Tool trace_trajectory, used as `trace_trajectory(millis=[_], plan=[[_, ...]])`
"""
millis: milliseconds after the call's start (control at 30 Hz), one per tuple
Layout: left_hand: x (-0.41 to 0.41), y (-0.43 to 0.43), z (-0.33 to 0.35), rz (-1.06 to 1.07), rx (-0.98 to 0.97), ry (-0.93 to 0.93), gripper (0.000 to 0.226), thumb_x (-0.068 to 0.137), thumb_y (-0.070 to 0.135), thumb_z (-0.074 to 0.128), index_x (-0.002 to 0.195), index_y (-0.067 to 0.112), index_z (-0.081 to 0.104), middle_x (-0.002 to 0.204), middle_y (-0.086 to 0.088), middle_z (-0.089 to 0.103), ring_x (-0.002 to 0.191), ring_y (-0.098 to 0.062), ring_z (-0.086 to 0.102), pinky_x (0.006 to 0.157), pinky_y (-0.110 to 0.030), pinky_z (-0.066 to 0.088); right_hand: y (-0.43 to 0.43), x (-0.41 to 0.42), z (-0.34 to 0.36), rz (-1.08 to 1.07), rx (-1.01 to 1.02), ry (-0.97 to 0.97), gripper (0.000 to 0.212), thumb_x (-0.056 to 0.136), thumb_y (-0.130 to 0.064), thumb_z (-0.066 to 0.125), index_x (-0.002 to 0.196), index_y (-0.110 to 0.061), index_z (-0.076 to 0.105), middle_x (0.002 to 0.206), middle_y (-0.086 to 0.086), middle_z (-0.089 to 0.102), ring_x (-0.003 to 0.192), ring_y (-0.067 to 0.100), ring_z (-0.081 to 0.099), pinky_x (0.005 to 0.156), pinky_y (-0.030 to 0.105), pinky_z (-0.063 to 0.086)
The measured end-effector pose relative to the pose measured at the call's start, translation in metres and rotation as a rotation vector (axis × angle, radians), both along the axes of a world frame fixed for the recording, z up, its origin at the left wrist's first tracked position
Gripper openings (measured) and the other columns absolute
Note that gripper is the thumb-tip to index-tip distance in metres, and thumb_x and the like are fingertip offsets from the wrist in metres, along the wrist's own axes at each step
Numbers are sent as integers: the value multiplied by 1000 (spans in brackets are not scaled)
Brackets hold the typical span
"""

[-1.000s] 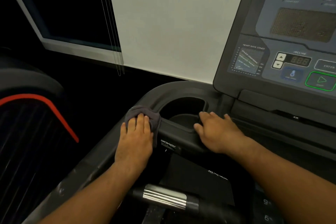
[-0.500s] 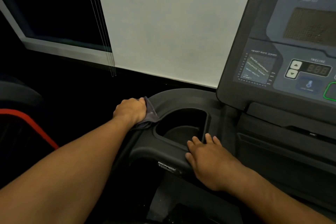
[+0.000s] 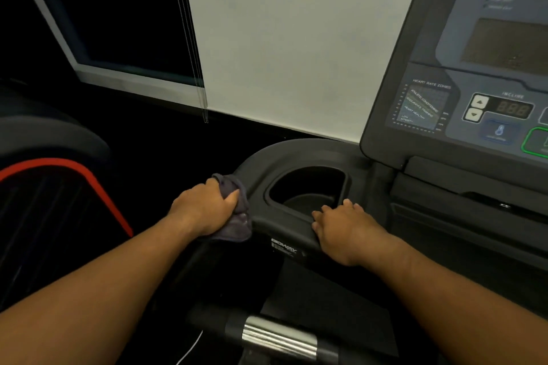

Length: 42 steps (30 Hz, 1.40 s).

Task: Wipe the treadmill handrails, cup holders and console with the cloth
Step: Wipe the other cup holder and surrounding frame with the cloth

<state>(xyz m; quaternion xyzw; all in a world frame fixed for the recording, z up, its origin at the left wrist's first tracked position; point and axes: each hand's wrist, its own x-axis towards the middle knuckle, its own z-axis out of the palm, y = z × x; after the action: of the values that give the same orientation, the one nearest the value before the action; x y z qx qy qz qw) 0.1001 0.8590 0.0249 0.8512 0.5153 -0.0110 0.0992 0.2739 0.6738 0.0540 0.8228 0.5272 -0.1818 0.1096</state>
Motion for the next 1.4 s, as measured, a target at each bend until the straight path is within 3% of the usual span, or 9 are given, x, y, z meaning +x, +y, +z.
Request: trace_trajectory(millis=[100, 233, 400, 467, 600, 833, 1067, 1267, 1400], plan=[[-40, -10, 1, 96, -39, 18, 59, 95, 59, 28, 123, 16, 56, 124, -17, 60, 105, -39, 58, 82, -38, 46, -4, 2, 0, 4, 20, 29, 48, 101, -39, 22, 141, -17, 39, 144, 6, 41, 132, 38, 31, 112, 51, 22], [-52, -37, -3, 179, 23, -68, 50, 100, 48, 26, 118, 11, 54, 119, -19, 59, 104, -41, 57, 76, -39, 40, -24, 2, 7, 28, 14, 78, 49, 103, -34, 23, 149, -15, 27, 157, 3, 22, 143, 32, 20, 115, 54, 11], [-46, -64, -21, -107, 319, 151, 47, 95, 43, 24, 129, 18, 46, 129, -15, 43, 109, -38, 45, 80, -47, 47, -43, 3, 8, 67, 28, 101, 54, 104, -35, 21, 153, -16, 13, 162, 1, 1, 148, 22, 10, 118, 50, 2], [-33, -70, -19, -76, 331, 190, 49, 94, 45, 29, 130, 16, 47, 124, -17, 44, 104, -40, 47, 74, -49, 48, -44, 3, 6, 70, 38, 108, 55, 104, -37, 21, 154, -16, 11, 162, 1, -1, 148, 21, 8, 118, 48, 1], [1, -55, -21, -135, 418, 238, 58, 93, 45, 14, 130, 14, 45, 121, -17, 45, 101, -40, 47, 70, -46, 46, -44, 5, 6, 73, 61, 138, 56, 104, -39, 22, 153, -15, 12, 162, 2, 2, 148, 20, 9, 119, 42, 3], [61, -16, -6, -28, 174, 28, 63, 97, 58, 27, 138, 10, 35, 139, -18, 41, 124, -42, 43, 96, -52, 41, -41, 13, 16, 101, 77, 142, 55, 103, -44, 26, 152, -20, 22, 161, -4, 10, 146, 17, 18, 117, 35, 18], [113, 15, 0, 121, 60, -104, 74, 92, 68, 24, 137, 13, 43, 138, -16, 46, 122, -42, 45, 94, -52, 42, -43, 13, 8, 102, 120, 134, 51, 103, -42, 29, 149, -20, 28, 161, -2, 14, 145, 17, 21, 119, 35, 12], [117, 28, -9, -192, 140, -32, 69, 89, 59, 16, 139, 18, 41, 140, -13, 43, 125, -39, 41, 97, -53, 40, -40, 17, 2, 72, 129, 131, 52, 103, -42, 27, 152, -25, 22, 161, -7, 10, 146, 12, 17, 120, 32, 8], [87, 16, -17, -404, 284, -108, 47, 98, 39, 33, 138, 17, 42, 144, -7, 41, 129, -31, 38, 105, -50, 33, -46, 14, 1, 70, 132, 145, 55, 102, -42, 28, 153, -24, 17, 161, -8, 6, 147, 11, 11, 120, 30, 3]])
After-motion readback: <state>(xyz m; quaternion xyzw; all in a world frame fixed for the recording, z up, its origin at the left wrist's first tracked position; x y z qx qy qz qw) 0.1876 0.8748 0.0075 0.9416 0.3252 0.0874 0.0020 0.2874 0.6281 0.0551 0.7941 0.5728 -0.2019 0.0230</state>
